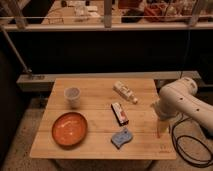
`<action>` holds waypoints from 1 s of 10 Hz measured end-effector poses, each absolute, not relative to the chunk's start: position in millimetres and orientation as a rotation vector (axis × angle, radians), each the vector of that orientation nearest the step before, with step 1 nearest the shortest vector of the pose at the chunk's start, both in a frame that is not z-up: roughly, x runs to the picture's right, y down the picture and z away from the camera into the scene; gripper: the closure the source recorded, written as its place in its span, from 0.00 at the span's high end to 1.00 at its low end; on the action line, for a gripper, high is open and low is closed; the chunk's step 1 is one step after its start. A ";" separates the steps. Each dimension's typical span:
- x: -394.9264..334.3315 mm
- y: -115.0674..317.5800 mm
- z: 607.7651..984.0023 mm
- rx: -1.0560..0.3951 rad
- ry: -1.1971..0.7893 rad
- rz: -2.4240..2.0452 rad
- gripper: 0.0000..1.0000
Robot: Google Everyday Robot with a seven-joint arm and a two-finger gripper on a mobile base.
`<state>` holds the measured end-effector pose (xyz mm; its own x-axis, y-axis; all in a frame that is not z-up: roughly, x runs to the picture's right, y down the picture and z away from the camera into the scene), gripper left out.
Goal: Place the pepper in the ceramic bowl
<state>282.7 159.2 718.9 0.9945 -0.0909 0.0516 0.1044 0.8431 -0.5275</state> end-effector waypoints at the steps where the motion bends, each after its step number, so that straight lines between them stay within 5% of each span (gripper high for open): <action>1: 284.8 163.1 722.2 -0.556 -0.029 -0.119 0.80; 10: 290.6 179.1 736.0 -0.542 -0.066 -0.290 0.80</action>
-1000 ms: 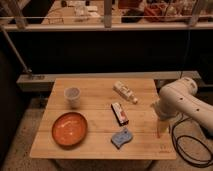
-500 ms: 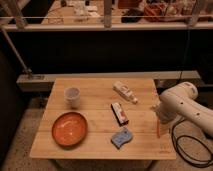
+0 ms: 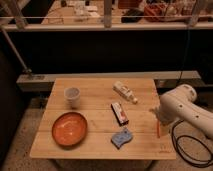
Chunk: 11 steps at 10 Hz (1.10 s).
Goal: Place the pepper in the ceramic bowl
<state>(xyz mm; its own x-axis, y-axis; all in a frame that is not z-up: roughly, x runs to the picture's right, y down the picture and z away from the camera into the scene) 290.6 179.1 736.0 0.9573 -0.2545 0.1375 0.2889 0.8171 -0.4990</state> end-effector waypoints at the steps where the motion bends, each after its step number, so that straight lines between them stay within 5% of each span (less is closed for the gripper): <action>1: 291.7 179.8 737.0 -0.540 -0.068 -0.310 0.80; 11: 300.2 189.6 746.7 -0.540 -0.097 -0.521 0.80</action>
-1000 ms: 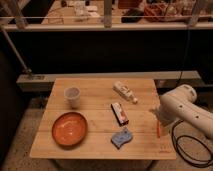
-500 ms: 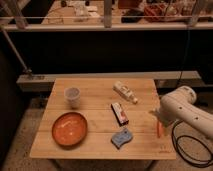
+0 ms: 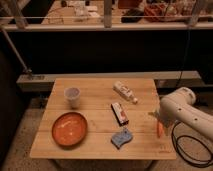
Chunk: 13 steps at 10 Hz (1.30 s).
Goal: Place the pepper in the ceramic bowl
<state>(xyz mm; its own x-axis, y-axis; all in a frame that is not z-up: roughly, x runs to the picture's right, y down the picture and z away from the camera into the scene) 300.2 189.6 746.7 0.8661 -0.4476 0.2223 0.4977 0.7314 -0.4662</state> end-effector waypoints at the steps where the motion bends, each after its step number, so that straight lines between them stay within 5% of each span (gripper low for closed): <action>1: 300.7 189.8 747.8 -0.539 -0.099 -0.534 0.80; 13: 312.1 203.7 765.2 -0.537 -0.146 -0.767 0.80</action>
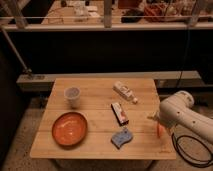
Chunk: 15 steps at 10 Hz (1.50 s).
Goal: Place the pepper in the ceramic bowl
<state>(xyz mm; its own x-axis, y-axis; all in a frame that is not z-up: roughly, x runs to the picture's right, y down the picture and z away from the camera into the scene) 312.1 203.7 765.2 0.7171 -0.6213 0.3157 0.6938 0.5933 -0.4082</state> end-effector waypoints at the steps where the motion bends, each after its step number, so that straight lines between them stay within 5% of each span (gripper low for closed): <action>1: 312.8 207.0 767.7 -0.536 -0.152 -0.787 0.80; 15: 317.1 230.5 790.2 -0.517 -0.228 -0.941 0.80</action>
